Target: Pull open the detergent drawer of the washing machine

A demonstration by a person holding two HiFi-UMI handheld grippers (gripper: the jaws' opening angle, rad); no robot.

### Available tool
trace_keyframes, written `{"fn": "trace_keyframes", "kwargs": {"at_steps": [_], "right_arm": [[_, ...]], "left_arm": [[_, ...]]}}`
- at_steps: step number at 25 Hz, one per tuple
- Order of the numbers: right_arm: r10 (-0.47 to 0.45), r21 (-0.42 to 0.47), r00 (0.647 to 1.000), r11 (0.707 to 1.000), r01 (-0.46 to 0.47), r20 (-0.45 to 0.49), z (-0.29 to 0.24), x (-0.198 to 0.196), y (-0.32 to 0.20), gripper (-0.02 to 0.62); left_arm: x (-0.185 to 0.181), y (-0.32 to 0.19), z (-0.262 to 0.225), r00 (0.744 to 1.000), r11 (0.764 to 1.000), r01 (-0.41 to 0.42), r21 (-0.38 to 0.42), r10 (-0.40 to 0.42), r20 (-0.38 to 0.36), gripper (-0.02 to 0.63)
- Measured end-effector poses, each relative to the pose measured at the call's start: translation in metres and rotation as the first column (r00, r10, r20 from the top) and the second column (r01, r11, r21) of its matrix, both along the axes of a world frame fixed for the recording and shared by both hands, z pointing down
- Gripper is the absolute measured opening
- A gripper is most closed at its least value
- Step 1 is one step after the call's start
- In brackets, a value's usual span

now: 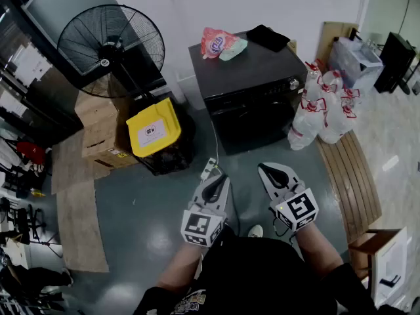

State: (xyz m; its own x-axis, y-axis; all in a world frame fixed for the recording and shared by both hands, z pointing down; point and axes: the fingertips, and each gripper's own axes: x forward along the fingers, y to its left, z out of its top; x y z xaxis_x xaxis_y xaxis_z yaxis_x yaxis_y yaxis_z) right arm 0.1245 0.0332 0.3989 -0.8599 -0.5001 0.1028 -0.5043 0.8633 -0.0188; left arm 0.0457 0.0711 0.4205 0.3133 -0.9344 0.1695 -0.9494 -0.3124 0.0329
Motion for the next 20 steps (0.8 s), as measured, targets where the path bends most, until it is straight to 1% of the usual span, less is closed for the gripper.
{"fn": "trace_keyframes", "kwargs": {"at_steps": [7,10,14,15,16,17,18,19,20], "right_arm": [[0.005,-0.009,1.0,1.0,-0.005,0.012,0.005,0.0,0.0,0.005],[0.006,-0.022,0.999,1.0,-0.005,0.039,0.004,-0.002,-0.003,0.005],[0.017,-0.032,0.999,0.999,-0.016,0.045,0.006,-0.007,-0.007,0.006],[0.021,-0.037,0.998,0.999,-0.019,0.052,0.008,-0.008,-0.008,0.008],[0.024,-0.044,0.998,0.999,-0.022,0.062,0.009,-0.01,-0.01,0.009],[0.027,-0.052,0.997,0.998,-0.023,0.075,0.009,-0.012,-0.012,0.043],[0.029,-0.062,0.996,0.998,-0.023,0.084,0.009,-0.016,-0.015,0.178],[0.029,-0.072,0.996,0.997,-0.023,0.089,0.009,-0.019,-0.018,0.222],[0.03,-0.082,0.995,0.996,-0.022,0.091,0.009,-0.023,-0.02,0.224]], "left_arm": [[0.001,0.001,0.002,1.0,1.0,-0.002,0.001,0.002,-0.002,0.02],[-0.002,-0.001,0.003,1.0,1.0,-0.008,-0.002,0.008,-0.008,0.02],[-0.006,-0.003,0.004,1.0,1.0,-0.014,-0.003,0.014,-0.015,0.021],[-0.008,-0.004,0.005,1.0,1.0,-0.019,-0.005,0.018,-0.018,0.024],[-0.009,-0.005,0.005,0.999,1.0,-0.023,-0.006,0.023,-0.022,0.047],[-0.011,-0.007,0.006,0.999,1.0,-0.028,-0.005,0.027,-0.027,0.083],[-0.014,-0.009,0.006,0.999,1.0,-0.031,-0.005,0.03,-0.032,0.126],[-0.017,-0.01,0.006,0.999,1.0,-0.031,-0.002,0.031,-0.035,0.154],[-0.02,-0.012,0.005,0.999,1.0,-0.029,0.001,0.029,-0.038,0.18]]}}
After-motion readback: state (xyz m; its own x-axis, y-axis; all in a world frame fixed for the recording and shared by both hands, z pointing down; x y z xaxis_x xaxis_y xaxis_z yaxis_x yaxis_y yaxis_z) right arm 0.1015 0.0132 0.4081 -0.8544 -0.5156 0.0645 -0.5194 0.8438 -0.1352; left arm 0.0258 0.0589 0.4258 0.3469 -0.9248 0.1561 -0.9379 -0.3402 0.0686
